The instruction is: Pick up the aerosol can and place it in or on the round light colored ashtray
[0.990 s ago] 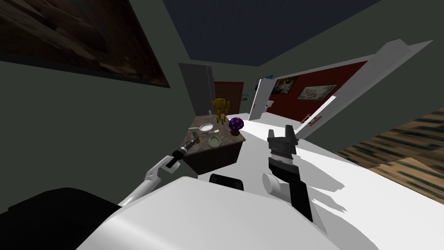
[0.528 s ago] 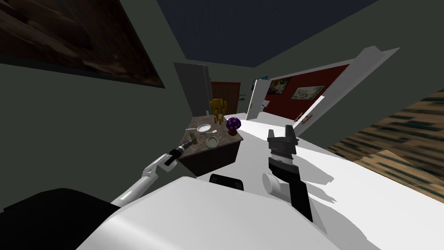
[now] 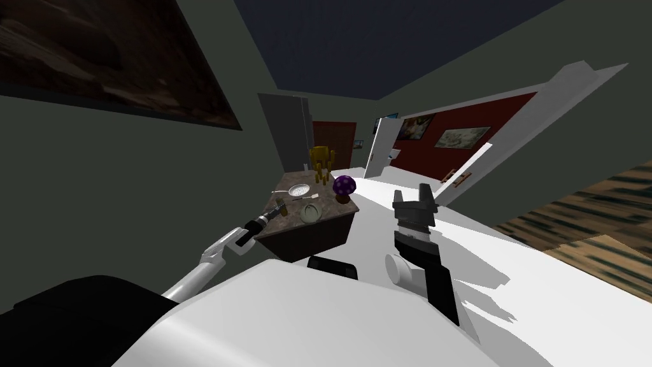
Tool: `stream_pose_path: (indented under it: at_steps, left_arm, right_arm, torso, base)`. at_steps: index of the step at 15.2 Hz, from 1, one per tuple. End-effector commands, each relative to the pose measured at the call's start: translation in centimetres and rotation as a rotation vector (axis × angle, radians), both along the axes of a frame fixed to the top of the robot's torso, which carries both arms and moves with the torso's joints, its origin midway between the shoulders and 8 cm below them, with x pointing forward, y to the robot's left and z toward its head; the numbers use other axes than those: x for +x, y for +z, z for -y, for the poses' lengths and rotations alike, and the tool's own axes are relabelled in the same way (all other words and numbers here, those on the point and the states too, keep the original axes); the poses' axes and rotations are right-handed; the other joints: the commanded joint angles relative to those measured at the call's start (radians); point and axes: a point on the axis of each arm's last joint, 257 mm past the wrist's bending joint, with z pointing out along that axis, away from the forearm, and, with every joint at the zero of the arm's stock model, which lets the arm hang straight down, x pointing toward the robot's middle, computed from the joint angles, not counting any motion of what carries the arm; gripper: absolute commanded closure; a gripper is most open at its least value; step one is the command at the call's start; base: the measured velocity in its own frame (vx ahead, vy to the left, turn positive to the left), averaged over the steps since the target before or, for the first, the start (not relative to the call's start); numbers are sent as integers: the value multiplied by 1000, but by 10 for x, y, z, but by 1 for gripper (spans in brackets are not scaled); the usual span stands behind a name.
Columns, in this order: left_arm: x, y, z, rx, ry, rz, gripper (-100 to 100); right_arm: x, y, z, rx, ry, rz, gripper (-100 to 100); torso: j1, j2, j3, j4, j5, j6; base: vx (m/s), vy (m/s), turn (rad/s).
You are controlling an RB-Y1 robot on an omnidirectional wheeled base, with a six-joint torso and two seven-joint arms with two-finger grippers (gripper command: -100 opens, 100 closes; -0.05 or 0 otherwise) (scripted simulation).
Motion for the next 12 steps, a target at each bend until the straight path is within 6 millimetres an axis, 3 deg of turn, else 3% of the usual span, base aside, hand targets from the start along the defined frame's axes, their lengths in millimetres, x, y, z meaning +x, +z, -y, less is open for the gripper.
stream_pose_path:
  at_steps: [1, 4, 7, 8, 12]
  left_arm:
    - [0, 0, 0, 0, 0, 0, 100]
    - [0, 0, 0, 3, -1, 0, 100]
    - [16, -1, -4, 0, 36, -1, 100]
    - [12, 3, -4, 2, 25, 7, 100]
    - [13, 17, 8, 8, -12, 15, 100]
  right_arm:
    - [0, 0, 0, 0, 0, 0, 0]
    - [0, 0, 0, 0, 0, 0, 0]
    - [0, 0, 0, 0, 0, 0, 0]
    - [0, 0, 0, 0, 0, 0, 0]
    - [0, 0, 0, 0, 0, 0, 0]
  torso:
    - [0, 0, 0, 0, 0, 0]
    - [2, 5, 3, 1, 1, 0]
    - [4, 13, 6, 1, 5, 5]
    - [5, 16, 8, 0, 6, 4]
    - [-7, 4, 1, -1, 4, 6]
  base:
    - [20, -3, 19]
    - [6, -2, -5]
    - [-184, 44, -183]
    - [-134, 43, -92]
    - [7, -113, -38]
